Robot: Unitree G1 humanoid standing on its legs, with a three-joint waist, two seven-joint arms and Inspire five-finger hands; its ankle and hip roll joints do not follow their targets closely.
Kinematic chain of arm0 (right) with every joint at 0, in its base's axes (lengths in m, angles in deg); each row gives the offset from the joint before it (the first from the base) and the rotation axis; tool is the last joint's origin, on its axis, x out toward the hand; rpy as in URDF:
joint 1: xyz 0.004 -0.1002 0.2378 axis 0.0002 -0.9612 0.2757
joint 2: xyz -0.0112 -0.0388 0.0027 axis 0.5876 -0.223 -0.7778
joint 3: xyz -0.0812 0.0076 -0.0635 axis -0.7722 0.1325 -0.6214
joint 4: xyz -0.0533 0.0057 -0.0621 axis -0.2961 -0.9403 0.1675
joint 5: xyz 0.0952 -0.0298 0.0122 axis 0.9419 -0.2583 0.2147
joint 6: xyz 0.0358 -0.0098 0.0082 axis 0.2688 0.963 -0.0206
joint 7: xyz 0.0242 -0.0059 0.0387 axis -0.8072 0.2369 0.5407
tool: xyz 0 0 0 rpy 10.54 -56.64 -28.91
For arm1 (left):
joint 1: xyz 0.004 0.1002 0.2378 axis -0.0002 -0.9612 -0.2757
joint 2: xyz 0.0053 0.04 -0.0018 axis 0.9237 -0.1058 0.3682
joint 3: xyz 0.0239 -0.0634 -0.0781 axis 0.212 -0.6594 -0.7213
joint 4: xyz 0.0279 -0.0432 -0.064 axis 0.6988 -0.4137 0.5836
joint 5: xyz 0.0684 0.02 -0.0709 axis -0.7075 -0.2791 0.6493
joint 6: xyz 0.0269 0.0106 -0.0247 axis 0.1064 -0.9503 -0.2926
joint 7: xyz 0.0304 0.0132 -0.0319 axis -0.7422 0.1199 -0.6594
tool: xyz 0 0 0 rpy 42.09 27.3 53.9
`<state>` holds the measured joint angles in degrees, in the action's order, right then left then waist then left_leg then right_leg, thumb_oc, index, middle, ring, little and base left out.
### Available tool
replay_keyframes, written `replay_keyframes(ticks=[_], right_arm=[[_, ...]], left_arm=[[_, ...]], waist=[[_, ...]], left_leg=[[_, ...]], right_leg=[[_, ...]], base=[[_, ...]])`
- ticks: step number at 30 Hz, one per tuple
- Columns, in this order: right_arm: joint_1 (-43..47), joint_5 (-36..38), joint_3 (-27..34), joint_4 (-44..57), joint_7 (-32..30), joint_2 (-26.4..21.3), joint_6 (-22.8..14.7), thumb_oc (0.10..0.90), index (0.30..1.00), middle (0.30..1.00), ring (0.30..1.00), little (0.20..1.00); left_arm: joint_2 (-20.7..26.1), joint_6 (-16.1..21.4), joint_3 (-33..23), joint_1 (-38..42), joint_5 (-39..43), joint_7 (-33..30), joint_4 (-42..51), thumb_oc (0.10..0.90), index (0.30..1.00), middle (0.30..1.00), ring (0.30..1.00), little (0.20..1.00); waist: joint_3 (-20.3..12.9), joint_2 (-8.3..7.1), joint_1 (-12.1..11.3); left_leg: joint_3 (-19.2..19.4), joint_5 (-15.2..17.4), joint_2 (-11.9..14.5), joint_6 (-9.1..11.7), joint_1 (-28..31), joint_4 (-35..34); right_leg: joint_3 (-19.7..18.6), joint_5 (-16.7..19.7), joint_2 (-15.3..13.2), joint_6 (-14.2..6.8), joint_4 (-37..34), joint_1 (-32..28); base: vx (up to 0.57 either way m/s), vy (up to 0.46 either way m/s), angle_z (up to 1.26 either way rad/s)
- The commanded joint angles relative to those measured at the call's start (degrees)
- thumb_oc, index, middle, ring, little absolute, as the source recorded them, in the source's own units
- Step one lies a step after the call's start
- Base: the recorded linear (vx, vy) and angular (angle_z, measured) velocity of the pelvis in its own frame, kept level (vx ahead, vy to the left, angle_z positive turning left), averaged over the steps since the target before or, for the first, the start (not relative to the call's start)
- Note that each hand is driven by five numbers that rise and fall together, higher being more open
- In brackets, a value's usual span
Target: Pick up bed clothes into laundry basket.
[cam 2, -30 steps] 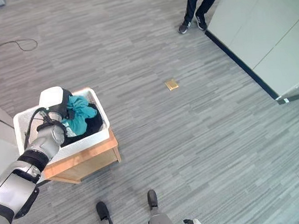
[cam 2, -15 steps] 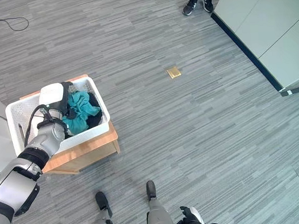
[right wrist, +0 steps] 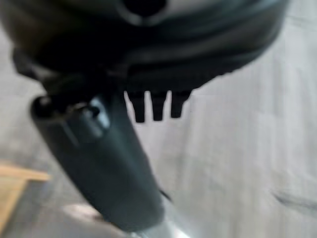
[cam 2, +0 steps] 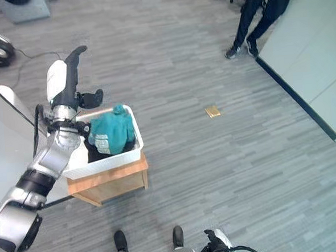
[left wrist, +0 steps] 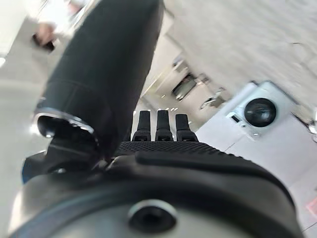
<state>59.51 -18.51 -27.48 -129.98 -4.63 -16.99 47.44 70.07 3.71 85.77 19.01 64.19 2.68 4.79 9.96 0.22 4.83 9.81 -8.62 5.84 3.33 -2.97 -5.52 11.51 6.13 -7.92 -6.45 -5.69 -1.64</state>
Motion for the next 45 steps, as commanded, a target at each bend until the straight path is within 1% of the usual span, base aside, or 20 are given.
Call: replay_keyframes(ticks=[1, 6, 8, 9, 11, 12, 14, 18, 22, 23, 24, 25, 27, 30, 32, 34, 38, 42, 43, 45], right_arm=[[4.6, -5.2, -1.4, 0.0, -1.4, -3.0, 0.7, 0.800, 0.900, 0.900, 0.900, 0.900], [8.4, -7.2, -1.3, 1.7, -2.0, -6.3, 1.8, 0.800, 0.900, 0.900, 0.900, 0.900], [11.3, -7.4, -0.6, 2.9, -2.4, -8.7, 2.0, 0.800, 0.900, 0.900, 0.900, 0.900], [11.3, -7.4, -0.7, 2.9, -2.4, -8.7, 2.0, 0.800, 0.900, 0.900, 0.900, 0.900], [14.2, -6.3, 0.9, 6.3, -2.9, -11.4, 1.7, 0.800, 0.900, 0.900, 0.900, 0.900], [14.1, -6.3, 0.7, 6.4, -2.9, -11.5, 1.8, 0.800, 0.900, 0.900, 0.900, 0.900], [16.5, -3.5, 3.8, 10.9, -4.0, -13.5, 1.2, 0.800, 0.900, 0.900, 0.900, 0.900], [18.7, 1.2, 7.7, 18.3, -5.0, -17.1, -0.4, 0.800, 0.900, 0.900, 0.900, 0.900], [19.8, 3.2, 9.4, 27.0, -5.2, -19.9, -2.3, 0.800, 0.900, 0.900, 0.900, 0.900], [18.8, 8.6, 13.4, 35.7, -2.9, -25.2, -3.5, 0.800, 0.900, 0.900, 0.900, 0.900], [18.3, 8.6, 13.8, 36.1, -2.8, -25.4, -3.2, 0.800, 0.900, 0.900, 0.900, 0.900], [-2.1, 4.6, 20.4, 51.1, -2.9, -21.1, -7.4, 0.800, 0.900, 0.900, 0.900, 0.900], [-11.9, 2.6, 24.5, 58.1, -1.0, -16.2, -10.2, 0.800, 0.900, 0.900, 0.900, 0.900], [-12.8, 1.4, 24.4, 58.8, -1.7, -14.1, -11.1, 0.800, 0.900, 0.900, 0.900, 0.900], [-12.8, 2.6, 23.7, 62.1, -2.4, -11.6, -12.0, 0.800, 0.900, 0.900, 0.900, 0.900], [-13.7, 4.0, 22.7, 64.4, -2.5, -10.0, -12.8, 0.800, 0.900, 0.900, 0.900, 0.900], [-14.7, 6.0, 20.5, 66.8, -1.5, -8.8, -13.7, 0.800, 0.900, 0.900, 0.900, 0.900], [-13.6, 6.6, 18.7, 66.5, -1.5, -8.9, -13.9, 0.800, 0.900, 0.900, 0.900, 0.900], [-18.5, 1.4, 26.7, 68.4, -8.8, -7.2, -9.7, 0.800, 0.900, 0.900, 0.900, 0.900], [-18.2, 2.6, 26.5, 67.6, -8.4, -7.0, -9.9, 0.800, 0.900, 0.900, 0.900, 0.900]], left_arm=[[1.7, 7.5, -5.0, 4.2, 5.8, 0.3, 4.8, 0.800, 0.900, 0.900, 0.900, 0.900], [3.4, 10.6, -8.8, -1.1, 12.7, 2.2, 12.8, 0.800, 0.900, 0.900, 0.900, 0.900], [5.2, 12.7, -11.7, -7.7, 15.9, 3.9, 19.7, 0.800, 0.900, 0.900, 0.900, 0.900], [5.2, 12.7, -11.8, -7.8, 15.9, 3.9, 19.8, 0.800, 0.900, 0.900, 0.900, 0.900], [6.1, 14.6, -16.6, -17.1, 19.2, 5.5, 25.4, 0.800, 0.900, 0.900, 0.900, 0.900], [6.0, 14.5, -16.9, -17.5, 19.2, 5.6, 25.7, 0.800, 0.900, 0.900, 0.900, 0.900], [3.4, 15.8, -21.5, -29.1, 24.3, 7.7, 30.1, 0.800, 0.900, 0.900, 0.900, 0.900], [-1.7, 15.9, -24.0, -43.4, 28.9, 11.2, 32.5, 0.800, 0.900, 0.900, 0.900, 0.900], [-4.1, 14.7, -24.8, -51.3, 29.1, 13.6, 31.5, 0.800, 0.900, 0.900, 0.900, 0.900], [-3.1, 13.7, -26.8, -52.0, 28.5, 13.4, 29.9, 0.800, 0.900, 0.900, 0.900, 0.900], [-3.1, 13.7, -26.6, -51.8, 28.5, 13.4, 29.8, 0.800, 0.900, 0.900, 0.900, 0.900], [-5.9, 13.8, -29.1, -55.8, 25.5, 13.5, 29.2, 0.800, 0.900, 0.900, 0.900, 0.900], [-7.0, 13.6, -29.3, -58.4, 20.7, 14.0, 27.6, 0.800, 0.900, 0.900, 0.900, 0.900], [-7.0, 14.0, -28.1, -58.2, 17.6, 13.7, 25.2, 0.800, 0.900, 0.900, 0.900, 0.900], [-5.5, 13.2, -26.1, -56.1, 8.6, 10.3, 19.6, 0.800, 0.900, 0.900, 0.900, 0.900], [-5.6, 12.6, -24.4, -54.2, 6.5, 8.2, 14.8, 0.800, 0.900, 0.900, 0.900, 0.900], [-6.5, 12.0, -22.6, -51.1, 7.3, 6.2, 9.3, 0.800, 0.900, 0.900, 0.900, 0.900], [-7.2, 12.7, -21.4, -49.9, 8.8, 5.8, 8.9, 0.800, 0.900, 0.900, 0.900, 0.900], [-5.4, 15.6, -13.3, -35.6, 19.3, 15.1, 13.9, 0.800, 0.900, 0.900, 0.900, 0.900], [-5.6, 15.1, -13.3, -35.7, 18.5, 15.1, 13.4, 0.800, 0.900, 0.900, 0.900, 0.900]], waist=[[-2.7, 0.19, -3.2], [-4.5, 0.58, -5.5], [-5.4, 0.83, -6.9], [-5.4, 0.84, -6.9], [-6.4, 1.20, -8.4], [-6.4, 1.33, -8.2], [-7.0, 1.52, -9.4], [-7.7, 1.68, -11.0], [-8.1, 1.53, -11.9], [-8.2, 1.31, -11.5], [-8.3, 1.36, -11.7], [-7.7, 1.82, -9.6], [-7.7, 2.30, -8.6], [-7.9, 2.38, -8.3], [-8.0, 2.26, -7.8], [-8.2, 2.23, -7.4], [-8.2, 2.26, -6.5], [-8.0, 1.98, -6.0], [-2.0, 5.34, 6.8], [-2.0, 5.51, 7.4]], left_leg=[[-0.8, 9.7, -1.0, -0.1, 3.2, 0.5], [-2.1, 9.1, -0.6, 0.3, 4.3, 0.5], [-2.7, 8.7, -0.3, 0.7, 4.8, 0.5], [-2.8, 8.7, -0.3, 0.7, 4.8, 0.5], [-3.3, 8.3, 0.2, 1.1, 5.3, 0.5], [-3.4, 8.3, 0.2, 1.1, 5.4, 0.5], [-4.1, 8.0, 0.6, 1.3, 5.8, 0.5], [-5.5, 7.5, 0.9, 1.5, 6.2, 0.5], [-6.5, 7.1, 1.3, 1.8, 6.4, 0.5], [-6.6, 7.0, 1.7, 2.1, 6.7, 0.5], [-6.7, 6.8, 1.6, 2.0, 6.5, 0.5], [-6.0, 6.9, 1.8, 1.7, 6.9, 0.5], [-5.8, 7.1, 2.0, 1.5, 7.2, 0.5], [-5.8, 7.1, 2.1, 1.5, 7.3, 0.5], [-5.7, 7.1, 2.2, 1.6, 7.3, 0.5], [-5.4, 7.1, 2.4, 1.7, 7.3, 0.5], [-4.7, 7.3, 2.3, 1.6, 7.5, 0.5], [-4.1, 7.7, 2.2, 1.3, 7.7, 0.5], [14.2, 11.9, -0.3, -1.1, 16.2, 0.8], [14.8, 12.6, -0.7, -1.3, 16.9, 0.7]], right_leg=[[2.9, -8.7, -4.8, -4.1, 0.7, -3.1], [4.8, -9.5, -4.2, -3.5, 0.7, -5.2], [5.5, -10.0, -3.8, -3.1, 0.7, -6.3], [5.5, -10.0, -3.8, -3.1, 0.7, -6.4], [6.3, -10.7, -3.4, -2.7, 0.7, -7.3], [6.4, -10.7, -3.3, -2.7, 0.7, -7.4], [6.9, -11.3, -3.0, -2.1, 0.7, -8.2], [7.9, -12.1, -2.3, -1.2, 0.7, -9.5], [8.7, -12.6, -1.5, -0.6, 0.7, -10.3], [8.6, -13.0, -1.2, -0.4, 0.7, -10.7], [8.7, -12.8, -1.2, -0.4, 0.7, -10.5], [8.2, -12.9, -1.0, -0.5, 0.7, -10.6], [7.7, -13.2, -0.8, -0.3, 0.7, -10.5], [7.6, -13.2, -0.6, -0.1, 0.7, -10.6], [7.2, -13.1, -0.5, -0.1, 0.7, -10.3], [6.9, -13.0, -0.4, -0.1, 0.7, -10.1], [6.2, -12.5, -0.3, -0.2, 0.7, -9.5], [5.5, -11.9, -0.5, -0.5, 0.7, -9.0], [-8.2, -6.0, -1.3, -4.3, 4.4, -0.9], [-8.7, -5.9, -1.6, -4.7, 4.9, -0.7]], base=[[0.00, -0.157, 0.35], [0.00, -0.098, 0.22], [0.00, -0.090, 0.20], [-0.02, -0.086, 0.18], [-0.02, -0.081, 0.05], [-0.01, -0.074, 0.04], [-0.02, -0.069, 0.02], [-0.01, -0.043, 0.19], [-0.02, -0.046, 0.24], [-0.02, -0.028, 0.13], [-0.03, -0.011, 0.18], [-0.04, 0.006, 0.22], [-0.04, 0.004, 0.24], [-0.01, -0.004, -0.12], [-0.01, -0.002, -0.02], [-0.01, 0.003, -0.03], [0.00, 0.022, -0.06], [0.01, 0.024, -0.11], [0.04, 0.037, -0.07], [0.03, 0.048, 0.02]])
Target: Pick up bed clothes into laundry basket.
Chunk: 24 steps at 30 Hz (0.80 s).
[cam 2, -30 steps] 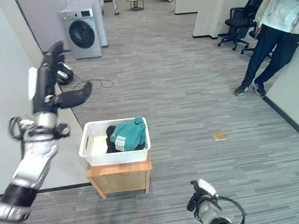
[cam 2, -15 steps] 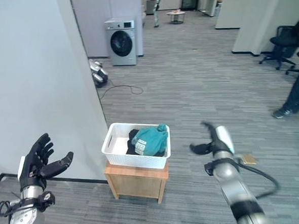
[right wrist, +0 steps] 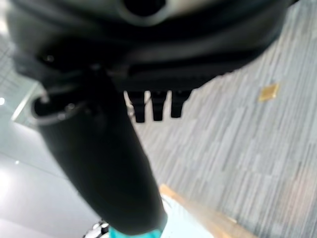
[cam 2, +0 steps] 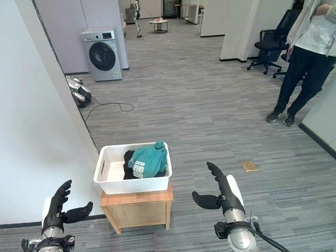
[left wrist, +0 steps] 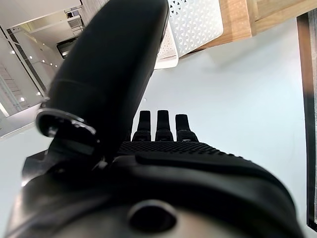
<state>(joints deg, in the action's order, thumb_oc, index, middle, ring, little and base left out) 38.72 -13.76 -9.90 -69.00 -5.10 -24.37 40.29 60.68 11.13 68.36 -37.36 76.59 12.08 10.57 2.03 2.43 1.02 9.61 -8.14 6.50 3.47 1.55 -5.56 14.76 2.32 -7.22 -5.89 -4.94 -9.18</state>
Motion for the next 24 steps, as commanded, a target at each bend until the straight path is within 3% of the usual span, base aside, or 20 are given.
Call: replay_keyframes(ticks=[1, 5, 7, 8, 9, 10, 11, 12, 15, 17, 19, 20, 22, 23, 24], right_arm=[[2.7, -2.1, 8.8, 6.6, -7.9, 0.4, -2.7, 0.800, 0.900, 0.900, 0.900, 0.900], [4.5, -1.3, 8.0, 5.3, -7.3, -0.3, -2.3, 0.800, 0.900, 0.900, 0.900, 0.900], [5.0, -1.5, 7.3, 5.8, -6.4, -0.8, -2.7, 0.800, 0.900, 0.900, 0.900, 0.900], [5.9, -2.3, 6.5, 6.0, -6.1, -1.4, -2.8, 0.800, 0.900, 0.900, 0.900, 0.900], [6.0, -2.3, 6.5, 5.9, -6.1, -1.4, -2.8, 0.800, 0.900, 0.900, 0.900, 0.900], [8.5, -3.3, 4.5, 6.3, -4.9, -2.3, -2.7, 0.800, 0.900, 0.900, 0.900, 0.900], [8.6, -3.3, 4.4, 6.3, -5.0, -2.3, -2.8, 0.800, 0.900, 0.900, 0.900, 0.900], [11.3, -4.7, 2.3, 6.5, -4.2, -2.8, -2.6, 0.800, 0.900, 0.900, 0.900, 0.900], [16.4, -6.0, -1.1, 5.8, -3.8, -3.7, -2.4, 0.800, 0.900, 0.900, 0.900, 0.900], [19.0, -6.1, -2.6, 5.2, -4.3, -3.9, -2.6, 0.800, 0.900, 0.900, 0.900, 0.900], [20.5, -6.0, -3.3, 5.6, -5.1, -3.9, -3.0, 0.800, 0.900, 0.900, 0.900, 0.900], [20.5, -6.0, -3.3, 5.6, -5.1, -3.9, -3.0, 0.800, 0.900, 0.900, 0.900, 0.900], [20.9, -7.7, -3.8, 6.6, -6.3, -4.9, -3.0, 0.800, 0.900, 0.900, 0.900, 0.900], [20.9, -7.7, -3.8, 6.6, -6.3, -4.9, -3.0, 0.800, 0.900, 0.900, 0.900, 0.900], [21.3, -8.3, -4.2, 6.5, -6.6, -5.2, -2.7, 0.800, 0.900, 0.900, 0.900, 0.900]], left_arm=[[3.8, 7.7, 4.0, 20.7, 6.1, 5.7, 7.6, 0.800, 0.900, 0.900, 0.900, 0.900], [4.3, 7.2, 3.8, 20.7, 5.1, 5.6, 9.2, 0.800, 0.900, 0.900, 0.900, 0.900], [4.3, 7.0, 3.5, 20.9, 4.4, 4.9, 9.8, 0.800, 0.900, 0.900, 0.900, 0.900], [4.5, 6.8, 2.9, 20.6, 4.2, 4.3, 10.4, 0.800, 0.900, 0.900, 0.900, 0.900], [4.5, 6.8, 2.8, 20.6, 4.2, 4.3, 10.4, 0.800, 0.900, 0.900, 0.900, 0.900], [4.6, 6.7, 2.0, 19.9, 4.2, 4.0, 11.0, 0.800, 0.900, 0.900, 0.900, 0.900], [4.7, 6.7, 1.9, 19.9, 4.2, 4.0, 11.0, 0.800, 0.900, 0.900, 0.900, 0.900], [4.9, 6.7, 1.6, 19.4, 3.7, 3.5, 11.1, 0.800, 0.900, 0.900, 0.900, 0.900], [4.3, 6.6, 2.9, 19.9, 3.5, 2.5, 10.2, 0.800, 0.900, 0.900, 0.900, 0.900], [4.0, 6.5, 4.2, 20.7, 2.7, 1.8, 8.6, 0.800, 0.900, 0.900, 0.900, 0.900], [4.4, 6.4, 5.1, 22.2, 1.8, 0.9, 8.1, 0.800, 0.900, 0.900, 0.900, 0.900], [4.4, 6.4, 5.1, 22.2, 1.8, 0.9, 8.1, 0.800, 0.900, 0.900, 0.900, 0.900], [4.2, 6.0, 6.2, 24.9, 1.6, -0.5, 7.0, 0.800, 0.900, 0.900, 0.900, 0.900], [4.2, 6.0, 6.1, 24.9, 1.6, -0.5, 7.0, 0.800, 0.900, 0.900, 0.900, 0.900], [4.2, 5.9, 6.2, 25.5, 1.2, -1.3, 6.5, 0.800, 0.900, 0.900, 0.900, 0.900]], waist=[[5.9, 3.28, 11.1], [6.2, 3.27, 10.0], [6.8, 2.98, 9.0], [7.2, 2.68, 8.1], [7.1, 2.63, 8.1], [7.8, 2.28, 6.2], [7.6, 2.28, 6.2], [7.8, 2.10, 3.8], [8.1, 1.84, 0.8], [8.1, 1.90, -0.7], [8.1, 1.77, -1.5], [8.0, 1.85, -1.4], [7.9, 1.30, -1.2], [7.8, 1.27, -1.1], [7.8, 1.01, -0.9]], left_leg=[[15.2, 11.9, -1.3, -1.4, 12.2, 0.6], [13.6, 12.7, -1.8, -1.9, 11.8, 0.6], [11.5, 13.5, -2.2, -2.6, 12.1, 0.6], [10.7, 13.9, -2.7, -3.1, 12.5, 0.6], [10.8, 13.7, -2.7, -3.0, 12.2, 0.6], [9.4, 14.1, -2.7, -3.1, 13.0, 0.6], [9.5, 13.9, -2.7, -3.1, 12.7, 0.6], [7.5, 14.1, -2.7, -3.2, 13.0, 0.6], [1.8, 14.2, -3.5, -3.4, 12.4, 0.6], [-2.9, 13.5, -3.4, -3.1, 10.8, 0.6], [-8.0, 12.2, -3.3, -2.5, 8.7, 0.7], [-8.2, 12.5, -3.3, -2.5, 8.8, 0.7], [-16.0, 11.6, -3.3, -2.0, 6.6, 1.1], [-16.0, 11.5, -3.4, -2.0, 6.4, 1.1], [-18.5, 11.2, -3.3, -1.7, 5.8, 1.2]], right_leg=[[-12.1, -1.9, -2.2, -5.2, 4.1, 7.1], [-10.7, -2.3, -2.9, -5.6, 7.3, 7.8], [-8.6, -3.1, -3.5, -6.5, 12.8, 8.8], [-7.8, -1.9, -4.2, -7.9, 16.2, 10.0], [-7.9, -1.7, -4.2, -7.8, 16.2, 10.3], [-5.7, 0.8, -5.5, -9.1, 21.4, 11.0], [-5.7, 1.1, -5.5, -9.1, 21.2, 11.2], [-3.2, 3.1, -6.9, -9.1, 24.8, 11.9], [-1.7, 0.5, -7.8, -9.1, 22.9, 11.7], [-2.9, -2.9, -6.4, -7.1, 19.0, 11.3], [-6.3, -3.6, -5.1, -5.6, 13.2, 11.1], [-6.1, -3.9, -5.1, -5.7, 13.1, 10.8], [-16.3, -3.5, -3.9, -5.2, 7.8, 10.2], [-16.2, -3.3, -4.0, -5.2, 7.7, 10.3], [-19.2, -3.5, -3.4, -5.2, 7.0, 10.1]], base=[[0.01, 0.034, -0.18], [-0.01, 0.070, -0.29], [0.00, 0.073, -0.10], [-0.01, 0.032, 0.06], [0.01, -0.018, 0.08], [0.00, -0.031, 0.12], [0.05, -0.055, 0.46], [0.05, -0.024, 0.51], [0.04, -0.007, 0.64], [0.00, -0.072, 1.22], [0.00, -0.120, 1.43], [0.01, -0.137, 1.56], [0.03, -0.209, 1.76], [0.03, -0.222, 2.19], [0.04, -0.272, 2.12]])
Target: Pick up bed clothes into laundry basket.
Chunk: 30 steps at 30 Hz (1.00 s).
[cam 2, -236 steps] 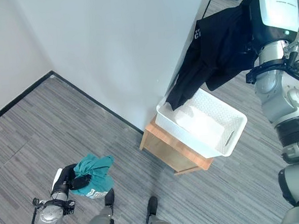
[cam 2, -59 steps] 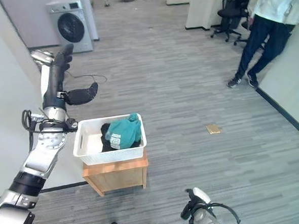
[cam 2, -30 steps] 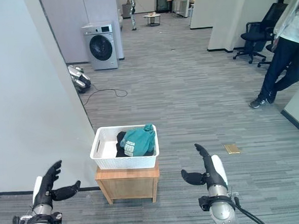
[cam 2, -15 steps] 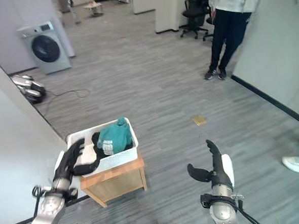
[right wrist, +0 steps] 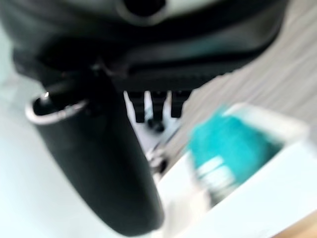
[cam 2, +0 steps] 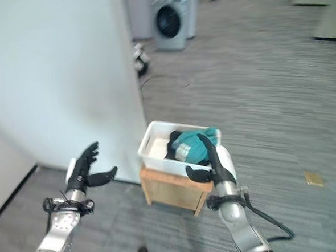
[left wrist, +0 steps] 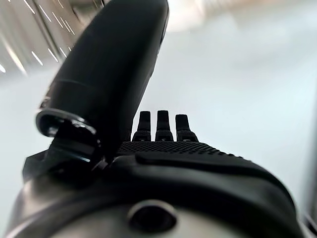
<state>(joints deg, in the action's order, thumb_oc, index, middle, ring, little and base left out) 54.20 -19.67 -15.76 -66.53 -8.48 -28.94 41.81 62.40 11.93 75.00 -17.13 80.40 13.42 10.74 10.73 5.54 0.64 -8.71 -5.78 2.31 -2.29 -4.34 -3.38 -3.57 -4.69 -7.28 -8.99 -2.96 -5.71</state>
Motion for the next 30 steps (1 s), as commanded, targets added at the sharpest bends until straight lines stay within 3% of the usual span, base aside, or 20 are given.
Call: replay_keyframes(ticks=[1, 5, 6, 7, 11, 14, 15, 16, 17, 19, 20, 21, 22, 23, 24, 25, 26, 28, 29, 30], right_arm=[[5.4, -4.1, 1.3, 5.2, -3.0, -1.5, -4.0, 0.800, 0.900, 0.900, 0.900, 0.900], [3.4, -0.7, 4.1, 10.4, 0.2, -4.9, -6.1, 0.800, 0.900, 0.900, 0.900, 0.900], [3.4, -0.7, 4.1, 10.4, 0.2, -4.9, -6.1, 0.800, 0.900, 0.900, 0.900, 0.900], [-3.6, 5.0, 8.3, 13.2, 3.3, -6.3, -10.0, 0.800, 0.900, 0.900, 0.900, 0.900], [-3.4, 3.8, 8.3, 11.3, 3.7, -7.9, -10.5, 0.800, 0.900, 0.900, 0.900, 0.900], [-0.5, 2.7, 8.9, 10.1, 1.3, -8.0, -10.2, 0.800, 0.900, 0.900, 0.900, 0.900], [0.5, 2.7, 9.5, 9.4, 0.4, -7.6, -9.8, 0.800, 0.900, 0.900, 0.900, 0.900], [0.9, 3.0, 10.1, 9.0, -0.2, -7.5, -9.5, 0.800, 0.900, 0.900, 0.900, 0.900], [1.5, 3.6, 11.8, 8.7, -1.2, -6.9, -8.9, 0.800, 0.900, 0.900, 0.900, 0.900], [1.8, 3.4, 12.6, 8.5, -1.4, -6.6, -8.6, 0.800, 0.900, 0.900, 0.900, 0.900], [1.3, 3.8, 14.1, 7.9, -1.8, -5.2, -8.2, 0.800, 0.900, 0.900, 0.900, 0.900], [1.2, 3.8, 14.1, 7.8, -1.8, -5.2, -8.2, 0.800, 0.900, 0.900, 0.900, 0.900], [1.2, 3.3, 15.3, 7.4, -1.7, -4.6, -7.6, 0.800, 0.900, 0.900, 0.900, 0.900], [1.2, 3.3, 15.5, 7.5, -1.6, -4.5, -7.6, 0.800, 0.900, 0.900, 0.900, 0.900], [1.0, 2.6, 15.4, 8.6, -0.8, -2.7, -7.5, 0.800, 0.900, 0.900, 0.900, 0.900], [1.0, 2.5, 15.5, 8.6, -0.8, -2.6, -7.5, 0.800, 0.900, 0.900, 0.900, 0.900], [1.3, 1.7, 14.7, 7.8, -1.0, -1.4, -7.3, 0.800, 0.900, 0.900, 0.900, 0.900], [1.0, 1.1, 15.0, 8.2, -1.6, -1.6, -7.2, 0.800, 0.900, 0.900, 0.900, 0.900], [0.8, 0.4, 15.2, 9.0, -2.0, -1.7, -7.0, 0.800, 0.900, 0.900, 0.900, 0.900], [0.8, 0.4, 15.2, 9.0, -2.0, -1.7, -7.0, 0.800, 0.900, 0.900, 0.900, 0.900]], left_arm=[[2.5, 5.0, -1.0, 4.1, -3.7, -3.3, 6.8, 0.800, 0.900, 0.900, 0.900, 0.900], [2.5, 5.4, -6.4, -2.5, -2.5, -3.6, 6.6, 0.800, 0.900, 0.900, 0.900, 0.900], [2.5, 5.4, -6.4, -2.5, -2.5, -3.6, 6.6, 0.800, 0.900, 0.900, 0.900, 0.900], [2.6, 5.6, -10.5, -7.3, -2.7, -4.3, 8.2, 0.800, 0.900, 0.900, 0.900, 0.900], [0.5, 6.4, -13.3, -11.5, -2.7, -4.1, 9.8, 0.800, 0.900, 0.900, 0.900, 0.900], [-0.2, 7.9, -16.2, -12.5, 2.1, -4.0, 13.2, 0.800, 0.900, 0.900, 0.900, 0.900], [0.2, 8.4, -17.5, -12.8, 3.8, -3.8, 14.7, 0.800, 0.900, 0.900, 0.900, 0.900], [0.7, 8.7, -18.2, -13.0, 5.2, -3.4, 15.6, 0.800, 0.900, 0.900, 0.900, 0.900], [1.3, 9.6, -19.4, -13.1, 8.0, -2.2, 16.8, 0.800, 0.900, 0.900, 0.900, 0.900], [1.8, 9.5, -19.6, -12.8, 8.9, -1.5, 17.6, 0.800, 0.900, 0.900, 0.900, 0.900], [1.7, 9.7, -19.7, -13.3, 9.7, -0.8, 18.3, 0.800, 0.900, 0.900, 0.900, 0.900], [1.7, 9.6, -19.6, -13.5, 9.8, -0.7, 18.5, 0.800, 0.900, 0.900, 0.900, 0.900], [2.3, 9.5, -19.8, -12.5, 10.5, 0.1, 19.2, 0.800, 0.900, 0.900, 0.900, 0.900], [2.4, 9.4, -19.8, -12.4, 10.7, 0.2, 19.2, 0.800, 0.900, 0.900, 0.900, 0.900], [2.6, 9.4, -18.4, -10.0, 11.5, -0.1, 19.3, 0.800, 0.900, 0.900, 0.900, 0.900], [2.7, 9.4, -18.4, -9.9, 11.5, -0.2, 19.2, 0.800, 0.900, 0.900, 0.900, 0.900], [3.2, 9.4, -15.0, -6.5, 10.9, -1.0, 18.3, 0.800, 0.900, 0.900, 0.900, 0.900], [3.5, 9.7, -12.7, -4.3, 11.6, -0.5, 18.5, 0.800, 0.900, 0.900, 0.900, 0.900], [3.7, 9.8, -11.8, -3.3, 12.3, -0.2, 18.4, 0.800, 0.900, 0.900, 0.900, 0.900], [3.7, 9.8, -11.8, -3.2, 12.3, -0.2, 18.3, 0.800, 0.900, 0.900, 0.900, 0.900]], waist=[[-1.6, -3.03, -1.3], [-3.3, -3.86, -2.0], [-3.3, -3.85, -2.0], [-3.4, -3.78, -2.4], [-2.3, -3.22, -3.9], [-0.9, -4.36, -2.7], [-0.5, -4.72, -2.2], [-0.7, -5.12, -1.7], [-0.8, -6.35, -1.5], [-0.8, -7.00, -1.2], [-1.8, -6.76, -0.8], [-1.8, -6.80, -0.6], [-1.5, -8.13, -1.4], [-1.5, -8.29, -1.2], [-0.5, -8.50, 0.2], [-0.4, -8.71, 0.4], [0.5, -9.21, 3.2], [0.5, -8.80, 4.6], [0.4, -8.49, 4.8], [0.4, -8.31, 4.8]], left_leg=[[-2.8, 8.9, 0.8, 4.7, 11.3, -0.8], [-6.5, 7.2, 3.7, 7.6, 10.1, -0.3], [-6.6, 7.2, 3.7, 7.6, 10.2, -0.3], [-6.6, 5.4, 5.3, 8.9, 8.6, 0.1], [-6.1, 2.0, 6.4, 10.3, 4.9, 0.8], [17.2, 1.3, 9.4, 7.8, 1.8, 3.0], [24.9, 2.1, 10.6, 7.5, 1.0, 6.0], [29.4, 3.9, 11.4, 7.9, 1.0, 8.6], [35.9, 5.8, 12.6, 7.2, -0.7, 15.1], [37.3, 6.6, 14.2, 7.5, -2.1, 18.7], [40.1, 6.6, 14.1, 7.2, 0.6, 13.9], [40.1, 6.2, 13.6, 7.0, 1.1, 12.9], [38.2, 5.3, 12.4, 7.2, 1.3, 11.4], [37.9, 5.3, 12.1, 7.0, 1.3, 11.2], [36.0, 6.6, 10.7, 5.8, 3.8, 7.7], [35.8, 6.6, 10.2, 5.6, 3.8, 7.4], [31.7, 6.4, 8.6, 4.9, 4.6, 3.6], [28.5, 3.9, 8.8, 4.8, 3.9, 1.9], [26.6, 3.3, 8.9, 5.0, 3.7, 1.2], [26.7, 3.1, 9.1, 5.1, 3.5, 1.2]], right_leg=[[-2.3, 3.4, -3.4, -1.3, 2.9, 5.1], [1.6, 3.1, -1.7, 0.0, -1.0, 0.6], [1.7, 3.1, -1.7, 0.0, -1.0, 0.5], [3.5, 2.5, -0.7, 0.6, -2.0, -0.4], [9.3, 0.7, -0.3, 1.2, -2.0, -1.2], [16.5, -1.1, -1.1, 1.3, -2.0, -2.1], [19.5, -1.4, -1.0, 1.8, -2.0, -2.7], [22.0, -2.6, -0.7, 2.4, -2.0, -3.6], [26.9, -3.2, -0.4, 4.2, -2.0, -4.5], [29.5, -3.9, -0.2, 5.0, -2.0, -5.0], [33.8, -3.1, 0.2, 4.6, -0.9, -5.6], [34.1, -3.0, 0.0, 4.4, -0.9, -5.8], [36.1, -2.4, -1.9, 3.4, 5.5, -4.8], [36.4, -2.7, -2.4, 3.2, 6.3, -4.6], [35.6, -2.0, -5.4, 0.9, 17.0, -0.1], [35.6, -2.3, -6.0, 0.6, 18.0, 0.3], [24.9, -1.9, -5.3, -3.2, 26.5, 5.4], [15.0, -2.5, -1.8, -2.4, 25.6, 6.0], [11.1, -2.6, -1.7, -1.3, 25.5, 5.5], [11.1, -2.3, -1.4, -1.1, 25.3, 5.7]], base=[[0.07, -0.388, 2.88], [0.04, -0.354, 1.60], [-0.01, -0.365, 0.87], [-0.03, -0.213, 0.64], [-0.14, -0.175, 0.52], [-0.25, -0.115, 1.26], [-0.25, -0.168, 1.72], [-0.30, -0.246, 1.81], [-0.18, -0.185, 1.78], [-0.06, -0.074, 1.93], [0.03, 0.026, 2.01], [0.13, 0.114, 2.53], [0.07, 0.068, 2.00], [0.12, 0.119, 1.89], [0.04, 0.087, 1.18], [0.05, 0.078, 1.56], [-0.06, -0.028, 1.01], [-0.03, -0.121, 2.19], [0.03, -0.111, 2.71], [0.02, -0.239, 2.14]])
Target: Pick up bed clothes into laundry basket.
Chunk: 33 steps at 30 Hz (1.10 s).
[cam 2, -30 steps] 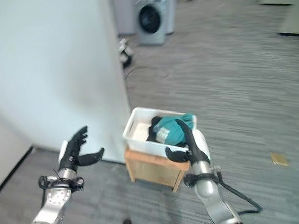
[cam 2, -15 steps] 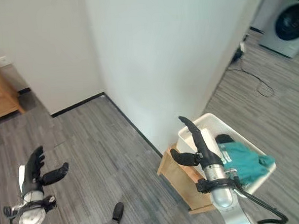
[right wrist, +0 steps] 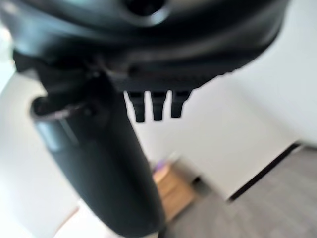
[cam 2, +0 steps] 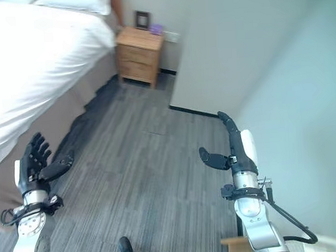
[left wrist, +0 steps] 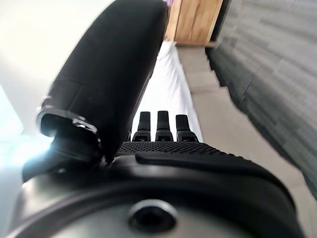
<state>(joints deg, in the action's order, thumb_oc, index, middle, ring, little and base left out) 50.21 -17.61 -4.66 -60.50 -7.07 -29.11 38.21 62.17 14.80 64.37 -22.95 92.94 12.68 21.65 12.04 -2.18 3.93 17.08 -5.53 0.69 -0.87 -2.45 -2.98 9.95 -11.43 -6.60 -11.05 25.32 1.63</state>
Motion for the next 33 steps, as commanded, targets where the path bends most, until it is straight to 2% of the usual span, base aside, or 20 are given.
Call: replay_keyframes(ticks=[1, 2, 3, 4, 5, 8, 10, 13, 15, 17, 18, 19, 20, 21, 22, 24, 28, 29, 30, 33], right_arm=[[4.5, -2.9, 4.4, 4.3, -3.9, -1.7, -2.9, 0.800, 0.900, 0.900, 0.900, 0.900], [4.5, -2.9, 4.4, 4.4, -3.9, -1.7, -2.9, 0.800, 0.900, 0.900, 0.900, 0.900], [4.4, -3.9, 4.5, 5.0, -4.1, -2.0, -2.5, 0.800, 0.900, 0.900, 0.900, 0.900], [4.3, -4.9, 4.4, 5.4, -4.3, -2.3, -2.3, 0.800, 0.900, 0.900, 0.900, 0.900], [4.3, -6.4, 4.3, 6.9, -4.6, -3.0, -2.1, 0.800, 0.900, 0.900, 0.900, 0.900], [5.6, -8.3, 3.2, 8.6, -4.3, -3.6, -1.9, 0.800, 0.900, 0.900, 0.900, 0.900], [8.6, -9.7, 0.6, 9.0, -3.7, -5.1, -3.0, 0.800, 0.900, 0.900, 0.900, 0.900], [7.6, -9.9, 0.8, 9.0, -3.3, -5.7, -3.4, 0.800, 0.900, 0.900, 0.900, 0.900], [5.4, -9.6, 1.1, 7.6, -3.0, -5.4, -2.5, 0.800, 0.900, 0.900, 0.900, 0.900], [2.9, -7.8, 1.5, 5.7, -2.0, -4.4, -1.9, 0.800, 0.900, 0.900, 0.900, 0.900], [2.9, -7.8, 1.5, 5.7, -2.0, -4.4, -1.9, 0.800, 0.900, 0.900, 0.900, 0.900], [1.3, -5.7, 2.3, 3.1, -0.4, -4.1, -0.7, 0.800, 0.900, 0.900, 0.900, 0.900], [0.6, -5.3, 2.7, 1.1, -0.1, -4.3, 0.0, 0.800, 0.900, 0.900, 0.900, 0.900], [0.0, -5.0, 3.4, -0.4, 0.1, -4.3, 0.7, 0.800, 0.900, 0.900, 0.900, 0.900], [0.0, -5.0, 3.4, -0.4, 0.1, -4.3, 0.7, 0.800, 0.900, 0.900, 0.900, 0.900], [-1.0, -4.3, 5.2, -1.6, 1.0, -3.7, 1.8, 0.800, 0.900, 0.900, 0.900, 0.900], [-1.8, -4.3, 6.4, -1.3, 1.1, -2.8, 1.8, 0.800, 0.900, 0.900, 0.900, 0.900], [-2.4, -5.1, 6.5, -1.2, 1.3, -2.1, 2.0, 0.800, 0.900, 0.900, 0.900, 0.900], [-2.5, -5.1, 6.6, -1.1, 1.3, -2.1, 2.0, 0.800, 0.900, 0.900, 0.900, 0.900], [-3.9, -6.2, 6.4, -0.2, 1.4, 0.0, 1.9, 0.800, 0.900, 0.900, 0.900, 0.900]], left_arm=[[4.3, 7.4, 0.3, 4.1, 0.5, 1.0, 7.2, 0.800, 0.900, 0.900, 0.900, 0.900], [4.4, 7.4, 0.3, 4.1, 0.5, 1.0, 7.2, 0.800, 0.900, 0.900, 0.900, 0.900], [4.4, 7.3, 0.8, 4.6, 0.5, 1.1, 6.9, 0.800, 0.900, 0.900, 0.900, 0.900], [4.5, 7.4, 1.2, 5.0, 0.5, 1.2, 6.6, 0.800, 0.900, 0.900, 0.900, 0.900], [4.5, 7.5, 1.0, 4.9, 0.6, 1.4, 6.4, 0.800, 0.900, 0.900, 0.900, 0.900], [4.5, 7.2, -0.1, 3.5, 0.4, 1.5, 6.7, 0.800, 0.900, 0.900, 0.900, 0.900], [4.1, 7.6, -2.6, 0.1, -0.1, 1.8, 7.1, 0.800, 0.900, 0.900, 0.900, 0.900], [3.1, 7.4, -3.7, -2.4, 0.0, 2.4, 7.1, 0.800, 0.900, 0.900, 0.900, 0.900], [2.0, 7.0, -4.4, -4.7, -0.2, 2.3, 6.7, 0.800, 0.900, 0.900, 0.900, 0.900], [2.7, 6.8, -4.6, -5.5, -0.7, 3.8, 7.5, 0.800, 0.900, 0.900, 0.900, 0.900], [2.8, 6.8, -4.6, -5.5, -0.7, 3.8, 7.6, 0.800, 0.900, 0.900, 0.900, 0.900], [3.4, 6.7, -4.4, -5.4, -0.5, 5.2, 8.1, 0.800, 0.900, 0.900, 0.900, 0.900], [3.5, 6.6, -4.1, -5.0, -0.4, 5.9, 8.0, 0.800, 0.900, 0.900, 0.900, 0.900], [3.7, 6.5, -3.9, -4.8, -0.1, 6.2, 7.7, 0.800, 0.900, 0.900, 0.900, 0.900], [3.7, 6.5, -3.9, -4.8, -0.1, 6.2, 7.7, 0.800, 0.900, 0.900, 0.900, 0.900], [3.5, 5.9, -3.5, -4.4, 1.0, 7.4, 7.0, 0.800, 0.900, 0.900, 0.900, 0.900], [2.8, 4.9, -2.1, -4.0, 1.2, 8.0, 6.6, 0.800, 0.900, 0.900, 0.900, 0.900], [2.3, 4.2, -0.6, -3.8, 0.5, 8.9, 6.9, 0.800, 0.900, 0.900, 0.900, 0.900], [2.3, 4.2, -0.5, -3.8, 0.5, 8.9, 7.0, 0.800, 0.900, 0.900, 0.900, 0.900], [1.8, 3.6, 1.2, -3.6, 1.1, 10.7, 7.4, 0.800, 0.900, 0.900, 0.900, 0.900]], waist=[[-1.2, -0.28, 2.1], [-1.2, -0.13, 2.0], [-1.6, -0.09, 2.2], [-2.1, -0.43, 2.4], [-2.5, -0.62, 1.9], [-2.8, -0.68, 1.1], [-2.9, 0.38, -1.0], [-2.2, 1.21, -0.9], [-0.5, 0.15, 0.7], [-0.3, -0.31, 1.4], [-0.3, -0.36, 1.4], [-0.6, -1.13, 1.8], [-1.0, -1.60, 1.9], [-1.4, -2.03, 2.3], [-1.5, -1.95, 2.5], [-2.6, -2.75, 3.7], [-3.7, -2.71, 5.6], [-4.5, -2.29, 6.7], [-4.6, -2.35, 6.7], [-5.2, -3.35, 8.2]], left_leg=[[-3.0, 2.0, 10.7, 4.1, 1.4, -0.6], [-3.0, 1.8, 10.9, 4.2, 1.3, -0.7], [-4.8, 1.5, 10.7, 4.4, 1.1, -1.1], [-7.1, 1.7, 10.2, 4.6, 0.8, -1.1], [-11.4, 1.1, 9.6, 5.2, -0.3, -1.0], [-12.3, 0.7, 10.1, 5.7, -0.4, -1.2], [-11.3, -2.1, 13.2, 8.1, -1.4, -1.9], [-10.7, -2.7, 15.4, 9.4, -2.4, -2.0], [-2.4, -2.1, 16.1, 8.0, -1.6, -0.8], [1.6, 0.8, 15.3, 7.5, -0.1, 5.4], [1.4, 1.2, 15.3, 7.5, -0.4, 6.2], [1.0, 7.3, 12.7, 6.5, 0.7, 13.0], [1.0, 9.5, 11.5, 6.3, 1.6, 16.2], [1.4, 11.3, 11.0, 6.1, 2.5, 20.4], [1.1, 11.3, 11.1, 6.1, 1.9, 20.9], [0.8, 14.7, 10.8, 6.2, 5.6, 27.1], [2.3, 16.6, 11.6, 6.1, 11.4, 21.1], [2.5, 17.1, 10.4, 6.1, 13.8, 10.7], [2.6, 16.8, 10.2, 6.1, 14.1, 10.0], [3.3, 12.9, 9.2, 6.2, 16.0, -1.8]], right_leg=[[-9.8, 4.2, -2.8, 2.4, -4.5, -3.2], [-9.8, 4.5, -2.6, 2.5, -4.7, -3.1], [-13.2, 4.2, -2.5, 3.0, -6.7, -4.1], [-17.1, 3.1, -2.2, 3.1, -9.6, -5.7], [-23.8, 1.6, -0.9, 3.8, -14.8, -7.8], [-23.8, -0.1, -0.5, 4.4, -19.7, -10.0], [-20.2, 0.0, -0.2, 4.8, -28.4, -13.9], [-17.9, -0.2, 1.4, 5.9, -30.3, -15.8], [-14.5, 0.5, 1.3, 7.5, -30.3, -16.4], [-12.3, 2.4, 1.5, 7.9, -30.3, -15.0], [-12.2, 2.3, 1.4, 7.9, -30.3, -15.1], [-10.0, 3.8, 0.9, 8.1, -30.3, -13.4], [-8.7, 4.4, 0.8, 8.2, -30.3, -12.5], [-7.4, 5.0, 0.7, 8.3, -30.3, -11.8], [-7.2, 5.1, 0.8, 8.3, -30.3, -11.5], [-3.9, 6.6, 0.8, 7.9, -30.3, -9.7], [-1.1, 7.3, 0.9, 6.8, -30.1, -8.3], [0.4, 8.7, 0.6, 5.3, -30.0, -6.4], [0.4, 8.7, 0.5, 5.3, -30.0, -6.4], [0.9, 12.2, 0.1, 3.0, -30.2, -2.7]], base=[[0.00, -0.181, 1.28], [0.01, -0.269, 1.71], [-0.01, -0.210, 1.23], [-0.08, -0.430, 1.41], [-0.08, -0.336, 1.06], [-0.16, -0.337, 1.25], [-0.24, -0.397, 0.18], [-0.30, -0.342, -0.09], [-0.45, -0.260, 0.56], [-0.34, -0.147, 0.77], [-0.35, -0.139, 0.69], [-0.32, -0.116, 0.42], [-0.42, -0.153, 0.45], [-0.22, -0.077, 0.76], [-0.17, -0.052, 0.74], [-0.20, 0.007, 0.75], [-0.15, 0.129, 0.56], [-0.10, 0.170, 0.16], [-0.20, 0.285, 0.28], [-0.18, 0.194, 0.30]])
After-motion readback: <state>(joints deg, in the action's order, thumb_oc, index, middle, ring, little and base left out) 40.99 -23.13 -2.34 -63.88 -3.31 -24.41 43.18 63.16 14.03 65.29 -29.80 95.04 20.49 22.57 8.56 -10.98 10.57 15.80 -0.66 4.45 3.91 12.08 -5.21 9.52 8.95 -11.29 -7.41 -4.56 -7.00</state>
